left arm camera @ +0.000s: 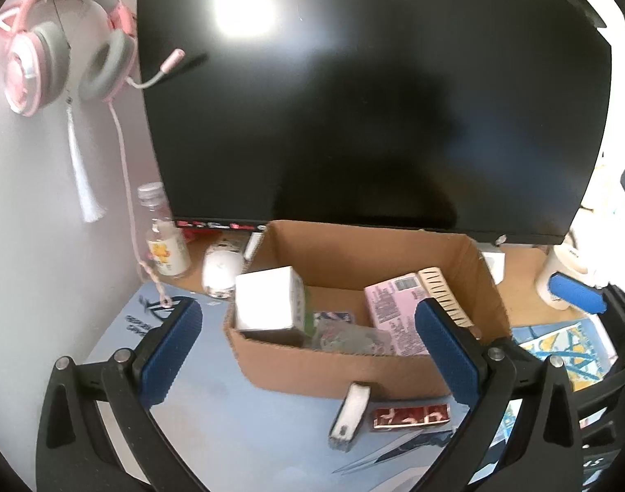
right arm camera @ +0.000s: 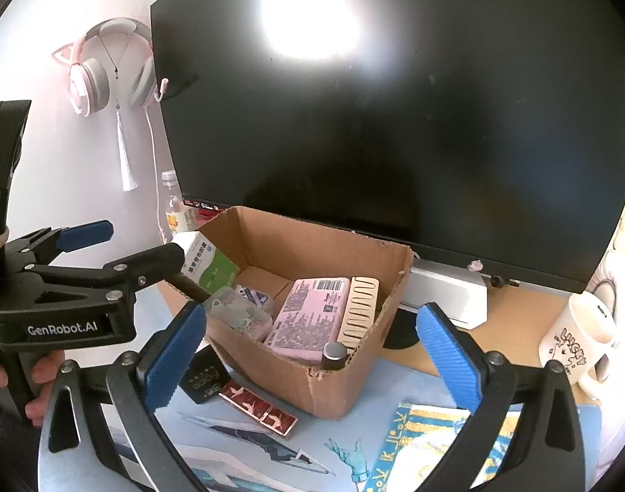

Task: Organize objects
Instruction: 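Grasp the black stick pack with the left gripper while the right grasps the red crane box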

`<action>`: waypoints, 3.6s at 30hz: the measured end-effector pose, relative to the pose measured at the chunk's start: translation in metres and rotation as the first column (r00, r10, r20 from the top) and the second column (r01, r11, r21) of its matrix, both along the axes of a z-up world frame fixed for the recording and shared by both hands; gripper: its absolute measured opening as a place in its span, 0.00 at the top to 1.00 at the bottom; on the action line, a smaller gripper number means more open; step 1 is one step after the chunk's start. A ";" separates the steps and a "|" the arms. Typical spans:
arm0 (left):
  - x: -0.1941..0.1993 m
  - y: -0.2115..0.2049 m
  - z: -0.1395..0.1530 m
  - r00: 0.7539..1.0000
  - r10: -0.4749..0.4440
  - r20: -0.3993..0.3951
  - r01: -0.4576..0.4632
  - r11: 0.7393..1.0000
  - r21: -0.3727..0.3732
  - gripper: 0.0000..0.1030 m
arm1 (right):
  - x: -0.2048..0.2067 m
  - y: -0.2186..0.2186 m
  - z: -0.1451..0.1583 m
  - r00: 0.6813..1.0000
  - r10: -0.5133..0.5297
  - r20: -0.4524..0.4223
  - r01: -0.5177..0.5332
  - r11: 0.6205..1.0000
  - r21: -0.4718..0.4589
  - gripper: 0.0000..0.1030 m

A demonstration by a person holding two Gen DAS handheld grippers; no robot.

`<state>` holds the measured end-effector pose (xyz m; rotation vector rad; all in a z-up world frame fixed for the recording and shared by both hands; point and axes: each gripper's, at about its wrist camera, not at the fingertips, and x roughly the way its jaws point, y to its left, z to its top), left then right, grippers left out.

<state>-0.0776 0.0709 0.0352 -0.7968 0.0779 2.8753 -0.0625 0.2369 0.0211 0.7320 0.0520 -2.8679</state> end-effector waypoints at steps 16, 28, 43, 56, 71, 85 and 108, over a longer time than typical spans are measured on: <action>0.032 -0.017 0.001 0.996 0.065 -0.058 -0.068 0.996 -0.063 0.00 | 0.022 -0.008 -0.008 1.000 0.014 0.009 -0.014 1.000 -0.013 0.00; 0.032 -0.014 -0.024 0.999 0.042 -0.007 -0.042 0.995 -0.090 0.00 | 0.020 -0.012 -0.033 0.996 0.016 0.086 -0.014 1.000 -0.015 0.00; 0.013 -0.013 -0.053 0.994 -0.009 0.113 0.015 0.998 -0.056 0.00 | 0.005 -0.022 -0.068 0.982 0.023 0.189 -0.020 1.000 -0.017 0.00; 0.005 0.001 -0.069 0.988 -0.007 0.151 0.022 0.995 -0.101 0.00 | -0.015 -0.027 -0.090 0.955 -0.003 0.296 0.020 0.998 -0.053 0.00; -0.008 0.003 -0.085 0.972 -0.014 0.235 0.033 0.996 -0.077 0.00 | -0.022 -0.034 -0.099 0.947 -0.038 0.320 0.051 0.998 -0.033 0.00; -0.010 -0.002 -0.091 0.962 -0.024 0.273 0.031 0.999 -0.024 0.09 | -0.025 -0.047 -0.106 0.942 -0.055 0.332 0.056 0.998 0.009 0.00; -0.007 -0.013 -0.089 0.967 -0.011 0.255 0.024 0.999 -0.046 0.87 | -0.046 -0.057 -0.115 0.904 -0.124 0.409 0.144 0.989 -0.019 0.00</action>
